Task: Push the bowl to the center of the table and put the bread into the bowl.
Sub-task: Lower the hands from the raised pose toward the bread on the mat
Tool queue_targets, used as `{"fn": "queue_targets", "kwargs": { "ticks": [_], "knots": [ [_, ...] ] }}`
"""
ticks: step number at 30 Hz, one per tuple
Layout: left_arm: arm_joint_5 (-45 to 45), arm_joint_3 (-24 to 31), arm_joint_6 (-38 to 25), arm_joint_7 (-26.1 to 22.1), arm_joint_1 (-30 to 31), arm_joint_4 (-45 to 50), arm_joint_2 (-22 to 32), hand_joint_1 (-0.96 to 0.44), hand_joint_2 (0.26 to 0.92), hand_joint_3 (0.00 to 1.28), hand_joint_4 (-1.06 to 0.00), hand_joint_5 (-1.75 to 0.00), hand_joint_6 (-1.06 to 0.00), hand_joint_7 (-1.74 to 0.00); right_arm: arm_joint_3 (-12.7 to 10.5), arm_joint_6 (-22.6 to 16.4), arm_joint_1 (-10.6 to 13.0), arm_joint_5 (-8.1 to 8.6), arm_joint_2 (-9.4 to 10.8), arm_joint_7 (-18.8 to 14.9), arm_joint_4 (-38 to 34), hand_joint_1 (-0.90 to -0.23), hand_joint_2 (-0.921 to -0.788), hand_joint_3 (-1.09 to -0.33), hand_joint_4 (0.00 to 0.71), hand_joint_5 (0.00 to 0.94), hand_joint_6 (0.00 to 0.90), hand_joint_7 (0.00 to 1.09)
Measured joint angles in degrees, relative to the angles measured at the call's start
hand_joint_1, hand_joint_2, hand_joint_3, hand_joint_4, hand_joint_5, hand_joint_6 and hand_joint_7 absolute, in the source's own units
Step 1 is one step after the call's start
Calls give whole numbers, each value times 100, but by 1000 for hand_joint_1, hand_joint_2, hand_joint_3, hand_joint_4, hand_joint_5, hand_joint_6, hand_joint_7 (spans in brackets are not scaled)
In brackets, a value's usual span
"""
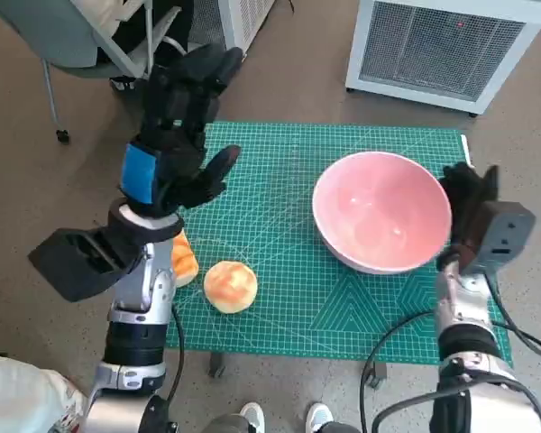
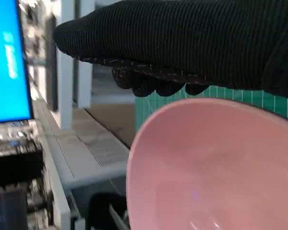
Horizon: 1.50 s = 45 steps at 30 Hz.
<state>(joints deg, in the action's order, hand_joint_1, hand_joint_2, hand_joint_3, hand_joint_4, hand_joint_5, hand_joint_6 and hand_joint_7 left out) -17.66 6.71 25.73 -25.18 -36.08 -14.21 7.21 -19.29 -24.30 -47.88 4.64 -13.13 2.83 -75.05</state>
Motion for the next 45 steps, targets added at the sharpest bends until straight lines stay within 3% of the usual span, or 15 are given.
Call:
{"fn": "queue_targets", "kwargs": {
  "ticks": [16,32,41,45],
  "knots": [
    [5,29,-181,172,285,375,160,-299,884,428,1,-453,1,-773,130,132,-121,-49,343,-77,-42,-522,-921,-824,248,2,58,494],
    [30,32,-283,285,438,602,194,-284,890,440,1,-433,1,-764,281,229,-395,-59,659,-78,-62,-522,-921,-826,255,4,53,503],
    [-10,119,-343,256,564,685,358,-279,887,443,1,-429,1,-767,188,216,-522,-25,617,-172,-41,-491,-921,-822,266,8,57,516],
    [9,202,-349,158,662,723,587,-255,872,447,1,-466,1,-790,195,-3,-590,-38,531,-153,57,-480,-921,-819,265,7,56,524]
  ]
}}
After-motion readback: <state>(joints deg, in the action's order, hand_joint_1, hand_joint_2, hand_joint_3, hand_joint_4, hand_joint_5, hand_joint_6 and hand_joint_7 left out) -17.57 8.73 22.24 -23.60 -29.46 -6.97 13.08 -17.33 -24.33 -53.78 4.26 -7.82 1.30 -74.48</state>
